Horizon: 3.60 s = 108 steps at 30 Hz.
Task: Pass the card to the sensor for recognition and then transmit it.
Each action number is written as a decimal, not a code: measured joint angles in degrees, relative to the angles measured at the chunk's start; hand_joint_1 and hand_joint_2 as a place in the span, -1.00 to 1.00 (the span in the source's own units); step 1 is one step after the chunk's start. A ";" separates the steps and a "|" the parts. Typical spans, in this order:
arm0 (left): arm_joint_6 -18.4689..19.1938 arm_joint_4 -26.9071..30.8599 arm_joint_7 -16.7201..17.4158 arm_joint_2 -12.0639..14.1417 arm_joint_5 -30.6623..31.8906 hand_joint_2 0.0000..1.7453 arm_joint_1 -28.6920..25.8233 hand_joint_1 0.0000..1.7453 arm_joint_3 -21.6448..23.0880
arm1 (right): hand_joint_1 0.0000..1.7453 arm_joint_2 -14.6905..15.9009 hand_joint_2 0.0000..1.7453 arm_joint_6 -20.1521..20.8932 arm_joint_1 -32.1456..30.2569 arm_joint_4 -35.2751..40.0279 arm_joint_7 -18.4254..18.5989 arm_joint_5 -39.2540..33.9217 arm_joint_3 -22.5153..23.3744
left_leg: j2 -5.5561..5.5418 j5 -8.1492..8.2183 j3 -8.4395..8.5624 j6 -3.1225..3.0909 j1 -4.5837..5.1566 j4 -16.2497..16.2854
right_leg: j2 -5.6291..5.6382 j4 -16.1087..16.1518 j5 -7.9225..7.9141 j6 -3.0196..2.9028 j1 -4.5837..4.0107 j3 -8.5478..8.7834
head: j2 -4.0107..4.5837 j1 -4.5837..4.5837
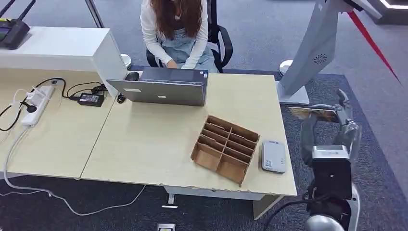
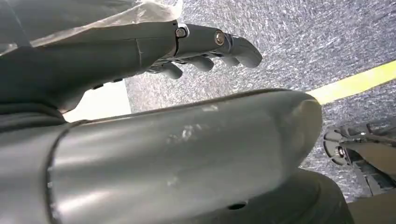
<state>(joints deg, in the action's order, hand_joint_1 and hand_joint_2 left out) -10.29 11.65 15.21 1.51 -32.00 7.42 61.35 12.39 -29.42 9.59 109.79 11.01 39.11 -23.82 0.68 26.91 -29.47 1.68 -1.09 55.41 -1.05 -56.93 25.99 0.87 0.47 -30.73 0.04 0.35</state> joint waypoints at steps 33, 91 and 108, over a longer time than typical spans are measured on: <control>0.70 0.00 -0.48 -0.04 0.00 -1.00 0.11 -1.00 -0.02 | 1.00 -1.73 1.00 -1.53 -2.92 -12.94 13.86 14.49 -1.77 | -0.01 0.00 -0.01 0.00 0.00 -0.01 | -0.01 0.00 0.00 0.00 0.00 0.00 | 0.00 0.00; 0.48 0.00 1.29 -0.15 0.81 -1.00 0.19 -1.00 -0.04 | 1.00 -1.11 1.00 -9.36 2.21 -56.24 15.06 2.22 -0.79 | 0.02 -0.02 0.25 -0.03 0.01 -0.01 | -0.01 0.00 -0.02 0.02 0.03 0.26 | 0.00 0.00; 1.11 0.00 0.72 -0.09 1.44 -1.00 0.49 -1.00 -0.04 | 1.00 0.59 1.00 3.25 13.48 -24.92 19.98 19.82 -2.65 | 0.04 -0.17 0.10 -0.06 0.03 0.02 | 0.07 -0.07 -0.15 0.13 0.05 0.02 | 0.00 0.02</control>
<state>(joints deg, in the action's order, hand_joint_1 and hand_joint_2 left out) -9.18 11.65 15.94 1.42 -30.56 7.92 61.31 12.98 -26.16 23.07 84.86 30.99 58.93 -26.47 0.72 26.73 -29.38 1.61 -1.06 55.43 -0.99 -57.00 25.84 1.00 0.53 -30.71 0.04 0.37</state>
